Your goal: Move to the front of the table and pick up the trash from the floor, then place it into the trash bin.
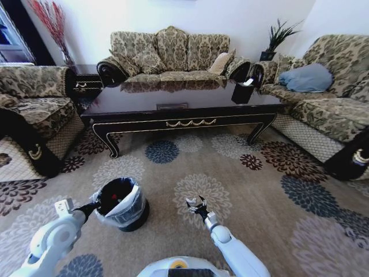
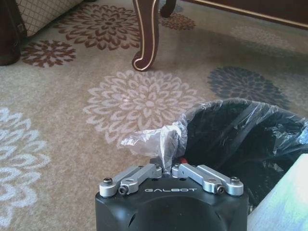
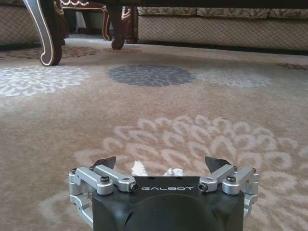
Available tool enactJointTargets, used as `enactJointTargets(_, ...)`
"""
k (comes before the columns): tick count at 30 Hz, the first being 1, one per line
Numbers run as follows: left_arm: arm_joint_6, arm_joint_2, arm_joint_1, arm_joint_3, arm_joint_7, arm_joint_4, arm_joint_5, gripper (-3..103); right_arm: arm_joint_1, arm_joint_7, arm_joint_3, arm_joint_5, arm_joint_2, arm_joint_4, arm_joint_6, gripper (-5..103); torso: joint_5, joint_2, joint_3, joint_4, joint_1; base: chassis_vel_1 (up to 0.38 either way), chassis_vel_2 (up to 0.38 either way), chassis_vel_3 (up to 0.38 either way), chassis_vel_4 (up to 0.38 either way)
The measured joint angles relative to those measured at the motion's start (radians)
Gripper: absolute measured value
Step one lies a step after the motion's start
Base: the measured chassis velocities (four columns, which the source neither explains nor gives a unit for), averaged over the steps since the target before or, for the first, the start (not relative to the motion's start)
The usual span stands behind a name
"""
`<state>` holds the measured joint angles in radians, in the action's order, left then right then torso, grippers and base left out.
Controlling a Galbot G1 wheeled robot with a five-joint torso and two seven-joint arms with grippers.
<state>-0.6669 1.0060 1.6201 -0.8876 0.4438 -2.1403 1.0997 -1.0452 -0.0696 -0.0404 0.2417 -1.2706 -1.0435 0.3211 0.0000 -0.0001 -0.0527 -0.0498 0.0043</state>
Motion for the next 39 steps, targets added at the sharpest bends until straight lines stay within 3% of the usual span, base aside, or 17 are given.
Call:
enactJointTargets(8,-0.005,0.007,0.008,0.002,0.011,-0.026,0.004,4,0.021,-0.024,-0.007,0.020,-0.006,0.050,0.007,103,-0.0001,0.000,0.000,-0.0003,0.000,0.000,0.000,0.000,0.000)
enactJointTargets(11,-0.007,0.004,0.006,-0.002,0.017,-0.031,0.013,4,0.031,-0.031,-0.007,0.013,-0.021,0.080,0.011,90,-0.0001,0.000,0.000,-0.0001,0.000,0.000,0.000,0.000,0.000)
enactJointTargets(13,-0.007,0.002,0.006,-0.007,0.018,-0.035,0.018,4,0.035,-0.034,-0.006,0.010,-0.025,0.090,0.013,90,0.0000,0.000,0.000,-0.0001,0.000,0.000,0.000,0.000,0.000)
enactJointTargets(17,-0.008,0.004,0.018,-0.023,0.018,-0.042,0.028,4,0.048,-0.040,0.000,0.001,-0.035,0.117,0.021,69,0.0000,0.000,0.000,-0.0003,0.000,0.000,0.000,0.000,0.000)
enactJointTargets(19,-0.008,0.006,0.022,-0.026,0.018,-0.042,0.028,4,0.050,-0.040,0.001,0.000,-0.036,0.118,0.022,69,0.0000,0.000,0.000,-0.0001,0.000,0.000,0.000,0.000,0.000)
enactJointTargets(26,-0.007,0.010,0.046,-0.052,0.003,-0.027,0.032,4,0.048,-0.052,0.005,-0.003,-0.026,0.116,0.027,37,0.0000,0.000,0.000,-0.0002,0.000,0.000,0.000,0.000,0.000)
enactJointTargets(28,-0.007,0.010,0.045,-0.053,0.003,-0.027,0.035,4,0.047,-0.053,0.004,-0.004,-0.025,0.116,0.028,37,-0.0001,0.000,0.000,-0.0001,0.000,0.000,0.000,0.000,0.000)
enactJointTargets(31,-0.007,0.011,0.042,-0.054,0.004,-0.027,0.038,4,0.046,-0.057,0.003,-0.005,-0.022,0.114,0.031,20,-0.0001,0.000,0.000,-0.0004,0.000,0.000,0.000,0.000,0.000)
enactJointTargets(33,-0.007,0.011,0.042,-0.053,0.004,-0.027,0.037,4,0.045,-0.057,0.003,-0.005,-0.022,0.113,0.031,20,-0.0001,0.000,0.000,-0.0003,0.000,0.000,0.000,0.000,0.000)
enactJointTargets(35,-0.007,0.013,0.040,-0.049,0.005,-0.027,0.035,4,0.043,-0.057,0.000,-0.007,-0.020,0.109,0.032,4,0.0000,0.000,0.000,-0.0001,0.000,0.000,0.000,0.000,0.000)
enactJointTargets(39,-0.007,0.015,0.039,-0.044,0.005,-0.027,0.032,4,0.034,-0.057,-0.003,-0.009,-0.013,0.098,0.032,1,0.0000,0.000,0.000,-0.0002,0.000,0.000,0.000,0.000,0.000)
